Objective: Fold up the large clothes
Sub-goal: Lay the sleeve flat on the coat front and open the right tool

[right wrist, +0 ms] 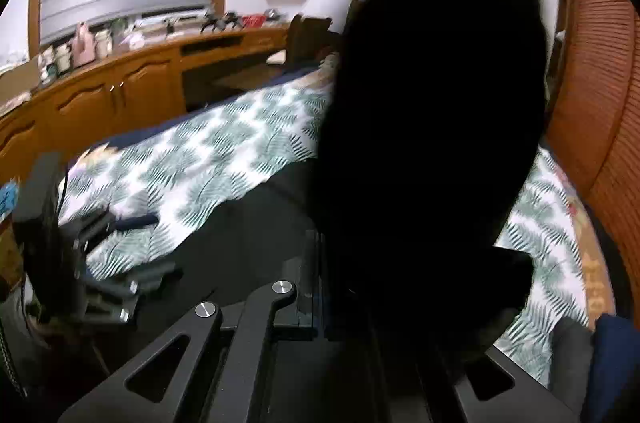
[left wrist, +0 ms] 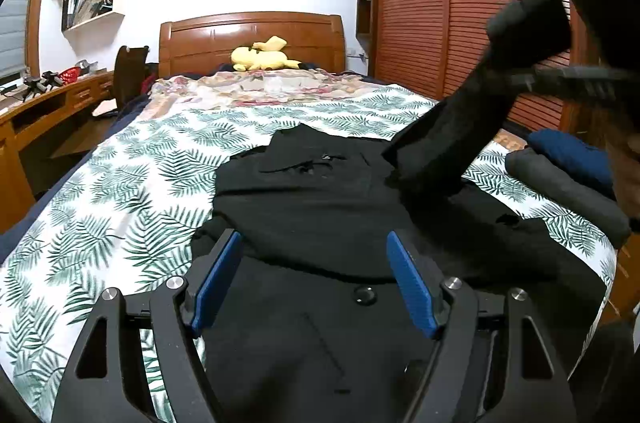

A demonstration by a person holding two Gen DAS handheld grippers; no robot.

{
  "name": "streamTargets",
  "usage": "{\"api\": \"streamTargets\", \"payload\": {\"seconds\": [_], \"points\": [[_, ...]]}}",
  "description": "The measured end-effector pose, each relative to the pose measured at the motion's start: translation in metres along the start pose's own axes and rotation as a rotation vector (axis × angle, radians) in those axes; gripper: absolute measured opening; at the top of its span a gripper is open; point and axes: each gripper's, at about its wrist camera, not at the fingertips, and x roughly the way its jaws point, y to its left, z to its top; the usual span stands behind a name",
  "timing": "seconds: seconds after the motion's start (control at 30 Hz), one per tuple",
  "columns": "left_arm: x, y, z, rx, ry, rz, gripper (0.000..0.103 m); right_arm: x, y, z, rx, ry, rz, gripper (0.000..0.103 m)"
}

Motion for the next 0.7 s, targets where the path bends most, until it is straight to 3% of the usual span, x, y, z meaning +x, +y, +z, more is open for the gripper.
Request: {"api": "streamTargets", "payload": {"seconds": [0.13,0.2,0.33,0.57,0.7], "points": [[-0.008,0.007,-0.001,0.004,-0.001,0.015,0.076,0.001,0.017,-0.025,0.011,0.078,0.018,0.001],[-0.012,0.011,-0.002,0.006,0.0,0.017,0.076,0.001,0.025,-0.037,0.016,0.119,0.024,0.007],[-0.014,0.013,-0.002,0.01,0.001,0.02,0.076,-0.005,0.031,-0.057,0.043,0.148,0.055,0.043],[-0.011,0.009,-0.003,0.024,0.013,0.018,0.076,-0.025,0.021,-0.087,0.125,0.161,0.074,0.047],[-0.007,0.002,-0.004,0.038,0.02,0.011,0.076,-0.046,0.027,-0.078,0.155,0.183,0.08,0.051]]}}
